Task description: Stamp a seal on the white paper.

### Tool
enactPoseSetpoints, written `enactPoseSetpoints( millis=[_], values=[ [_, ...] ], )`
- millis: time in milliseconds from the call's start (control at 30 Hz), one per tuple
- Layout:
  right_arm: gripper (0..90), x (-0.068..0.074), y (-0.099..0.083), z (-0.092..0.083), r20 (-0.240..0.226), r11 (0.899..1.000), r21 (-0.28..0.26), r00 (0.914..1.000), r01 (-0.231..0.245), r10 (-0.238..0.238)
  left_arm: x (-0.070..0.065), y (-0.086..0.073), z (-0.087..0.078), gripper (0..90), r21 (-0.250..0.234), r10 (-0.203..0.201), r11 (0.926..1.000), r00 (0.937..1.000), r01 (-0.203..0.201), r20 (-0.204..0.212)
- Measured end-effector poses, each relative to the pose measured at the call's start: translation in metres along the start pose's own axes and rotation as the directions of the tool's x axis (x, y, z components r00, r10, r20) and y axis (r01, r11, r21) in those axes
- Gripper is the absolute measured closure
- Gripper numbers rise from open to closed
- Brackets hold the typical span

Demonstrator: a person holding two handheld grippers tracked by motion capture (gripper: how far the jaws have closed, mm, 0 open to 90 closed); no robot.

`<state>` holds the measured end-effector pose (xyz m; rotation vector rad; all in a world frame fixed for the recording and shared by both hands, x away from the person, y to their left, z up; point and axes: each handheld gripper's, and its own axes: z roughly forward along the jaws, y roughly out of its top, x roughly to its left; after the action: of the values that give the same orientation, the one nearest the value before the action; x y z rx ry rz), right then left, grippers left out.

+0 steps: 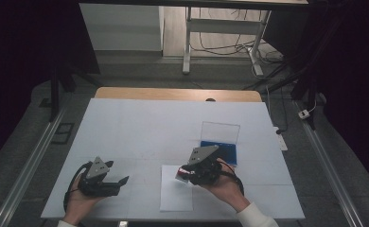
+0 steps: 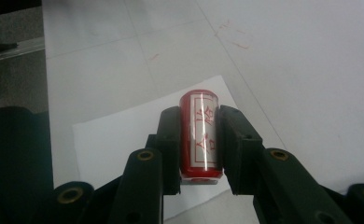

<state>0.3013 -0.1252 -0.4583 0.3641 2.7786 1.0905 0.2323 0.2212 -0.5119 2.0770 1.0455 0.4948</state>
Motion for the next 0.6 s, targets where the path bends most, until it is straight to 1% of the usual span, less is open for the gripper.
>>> enactPoseSetpoints(
  millis=[133,433,600],
  values=[
    [69.9,0.003,0.003,0.005,-0.011,1.0,0.0,0.9999,0.005,-0.005,0.0,0.0,0.0,19.8,0.0,-0.001,1.0,1.0,0.001,0.0],
    [70.0,0.009,0.005,0.016,-0.023,0.999,0.035,0.9995,0.023,-0.022,0.0,0.0,0.001,19.8,0.002,-0.001,1.0,1.0,0.001,0.001],
    [69.9,0.011,0.005,0.022,-0.018,0.998,0.057,0.9993,0.033,-0.032,0.0,0.0,0.001,19.7,0.003,-0.001,1.0,1.0,0.001,0.003]
  ],
)
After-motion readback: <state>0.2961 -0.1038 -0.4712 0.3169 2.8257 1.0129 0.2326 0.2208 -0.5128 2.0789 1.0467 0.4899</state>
